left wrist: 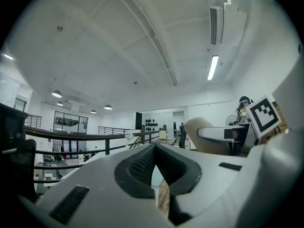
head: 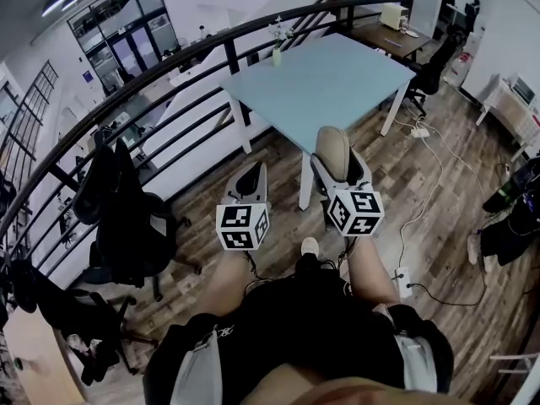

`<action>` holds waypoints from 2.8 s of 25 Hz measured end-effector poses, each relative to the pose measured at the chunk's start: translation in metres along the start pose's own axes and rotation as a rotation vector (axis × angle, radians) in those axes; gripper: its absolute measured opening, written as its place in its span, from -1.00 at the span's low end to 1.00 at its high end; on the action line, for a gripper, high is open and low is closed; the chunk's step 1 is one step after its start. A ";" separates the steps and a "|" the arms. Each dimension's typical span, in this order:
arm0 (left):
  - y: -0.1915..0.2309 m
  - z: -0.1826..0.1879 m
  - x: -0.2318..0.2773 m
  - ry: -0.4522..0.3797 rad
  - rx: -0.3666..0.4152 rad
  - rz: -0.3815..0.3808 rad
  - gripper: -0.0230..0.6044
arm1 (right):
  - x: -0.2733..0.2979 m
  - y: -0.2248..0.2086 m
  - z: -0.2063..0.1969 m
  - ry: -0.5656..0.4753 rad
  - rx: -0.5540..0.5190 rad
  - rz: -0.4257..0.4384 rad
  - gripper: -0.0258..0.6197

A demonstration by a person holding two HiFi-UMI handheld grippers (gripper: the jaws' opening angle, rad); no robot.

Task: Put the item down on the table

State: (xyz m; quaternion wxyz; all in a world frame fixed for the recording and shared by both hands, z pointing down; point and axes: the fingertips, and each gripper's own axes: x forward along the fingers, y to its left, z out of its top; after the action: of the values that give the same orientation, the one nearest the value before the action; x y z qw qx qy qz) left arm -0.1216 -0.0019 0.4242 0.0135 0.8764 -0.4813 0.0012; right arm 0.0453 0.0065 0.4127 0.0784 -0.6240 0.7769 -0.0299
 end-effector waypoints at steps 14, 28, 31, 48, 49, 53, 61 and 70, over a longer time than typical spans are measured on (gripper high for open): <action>0.040 0.023 0.180 0.006 -0.018 0.037 -0.89 | 0.167 -0.098 0.016 0.038 0.002 0.034 0.26; 0.056 0.029 0.325 0.018 -0.028 0.050 -0.89 | 0.287 -0.182 0.009 0.077 0.030 0.067 0.26; 0.059 0.024 0.342 0.033 -0.039 0.049 -0.89 | 0.302 -0.192 0.007 0.085 0.037 0.065 0.26; 0.110 0.001 0.410 0.092 -0.069 -0.001 -0.89 | 0.384 -0.216 -0.059 0.205 0.057 -0.014 0.25; 0.112 0.000 0.413 0.095 -0.068 -0.003 -0.89 | 0.388 -0.217 -0.064 0.214 0.061 -0.017 0.25; 0.122 -0.004 0.421 0.107 -0.063 -0.003 -0.89 | 0.403 -0.227 -0.084 0.252 0.099 -0.034 0.25; 0.150 -0.008 0.429 0.129 -0.055 0.024 -0.89 | 0.439 -0.239 -0.127 0.344 0.147 -0.052 0.25; 0.174 -0.015 0.436 0.156 -0.052 0.057 -0.89 | 0.466 -0.244 -0.191 0.463 0.180 -0.053 0.25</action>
State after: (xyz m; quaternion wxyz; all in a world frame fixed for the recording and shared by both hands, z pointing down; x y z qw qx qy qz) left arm -0.0342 -0.4626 0.4500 0.0737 0.8590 -0.5034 0.0574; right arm 0.1530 -0.5104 0.5965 -0.0474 -0.6113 0.7517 -0.2430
